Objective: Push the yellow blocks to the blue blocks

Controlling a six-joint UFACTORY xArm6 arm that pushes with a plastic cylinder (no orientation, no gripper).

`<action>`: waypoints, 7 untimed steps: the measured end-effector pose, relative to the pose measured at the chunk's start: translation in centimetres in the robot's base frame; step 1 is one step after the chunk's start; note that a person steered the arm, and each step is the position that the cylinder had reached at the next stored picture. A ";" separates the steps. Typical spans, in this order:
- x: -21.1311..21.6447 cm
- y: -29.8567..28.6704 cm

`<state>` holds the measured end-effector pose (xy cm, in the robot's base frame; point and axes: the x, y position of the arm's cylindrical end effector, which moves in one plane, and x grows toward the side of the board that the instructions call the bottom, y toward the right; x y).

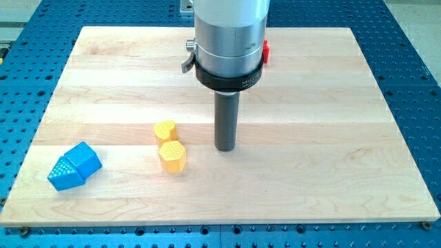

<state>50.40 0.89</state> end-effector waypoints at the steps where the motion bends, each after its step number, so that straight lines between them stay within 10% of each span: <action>1: 0.0 0.0; 7: 5.3 -11.0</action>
<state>55.66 -10.11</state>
